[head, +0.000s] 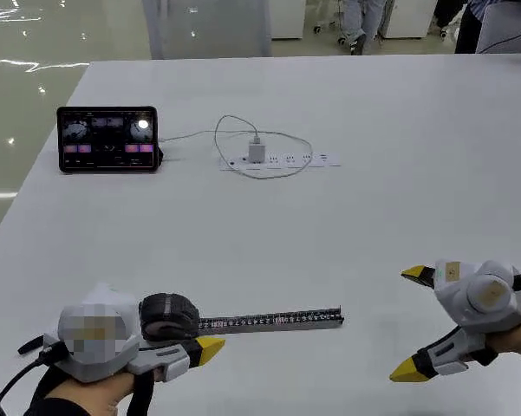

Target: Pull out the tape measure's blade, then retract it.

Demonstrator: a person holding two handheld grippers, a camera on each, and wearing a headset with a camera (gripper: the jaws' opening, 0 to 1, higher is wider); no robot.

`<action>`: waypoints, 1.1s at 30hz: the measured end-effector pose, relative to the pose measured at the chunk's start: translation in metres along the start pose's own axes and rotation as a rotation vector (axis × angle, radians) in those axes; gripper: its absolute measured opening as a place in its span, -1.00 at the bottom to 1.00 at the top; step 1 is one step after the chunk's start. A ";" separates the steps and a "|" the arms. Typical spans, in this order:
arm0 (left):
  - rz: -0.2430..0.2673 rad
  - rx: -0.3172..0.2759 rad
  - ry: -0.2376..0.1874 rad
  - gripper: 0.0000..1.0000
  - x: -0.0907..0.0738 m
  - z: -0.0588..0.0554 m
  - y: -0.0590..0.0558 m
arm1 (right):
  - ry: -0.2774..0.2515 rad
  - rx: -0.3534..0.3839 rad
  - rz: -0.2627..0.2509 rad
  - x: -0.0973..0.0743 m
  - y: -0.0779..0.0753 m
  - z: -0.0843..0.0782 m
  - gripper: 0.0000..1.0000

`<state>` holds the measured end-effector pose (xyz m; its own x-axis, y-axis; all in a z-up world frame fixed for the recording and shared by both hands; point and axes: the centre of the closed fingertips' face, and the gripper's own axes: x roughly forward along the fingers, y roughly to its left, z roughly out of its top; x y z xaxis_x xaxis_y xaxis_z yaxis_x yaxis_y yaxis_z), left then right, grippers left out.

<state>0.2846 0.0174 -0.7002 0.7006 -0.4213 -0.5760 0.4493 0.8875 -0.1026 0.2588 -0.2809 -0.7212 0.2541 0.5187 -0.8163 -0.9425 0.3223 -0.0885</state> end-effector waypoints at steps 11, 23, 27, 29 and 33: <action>0.021 -0.046 -0.020 0.98 0.018 -0.002 -0.006 | 0.008 -0.021 0.049 0.023 -0.013 0.010 0.98; 0.089 -0.118 -0.084 0.98 0.023 0.007 0.006 | 0.045 -0.053 0.098 0.044 -0.014 0.017 0.98; 0.135 -0.105 -0.101 0.98 0.023 0.007 0.013 | 0.046 -0.050 0.108 0.050 -0.014 0.022 0.98; 0.147 -0.102 -0.106 0.98 0.024 0.005 0.015 | 0.049 -0.054 0.113 0.054 -0.014 0.023 0.98; 0.171 -0.066 -0.137 0.98 0.025 0.006 0.016 | 0.077 -0.118 0.129 0.062 -0.014 0.022 0.80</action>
<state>0.3127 0.0195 -0.7116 0.8340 -0.2811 -0.4749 0.2836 0.9565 -0.0682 0.2926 -0.2357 -0.7576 0.1160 0.4859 -0.8663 -0.9863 0.1595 -0.0426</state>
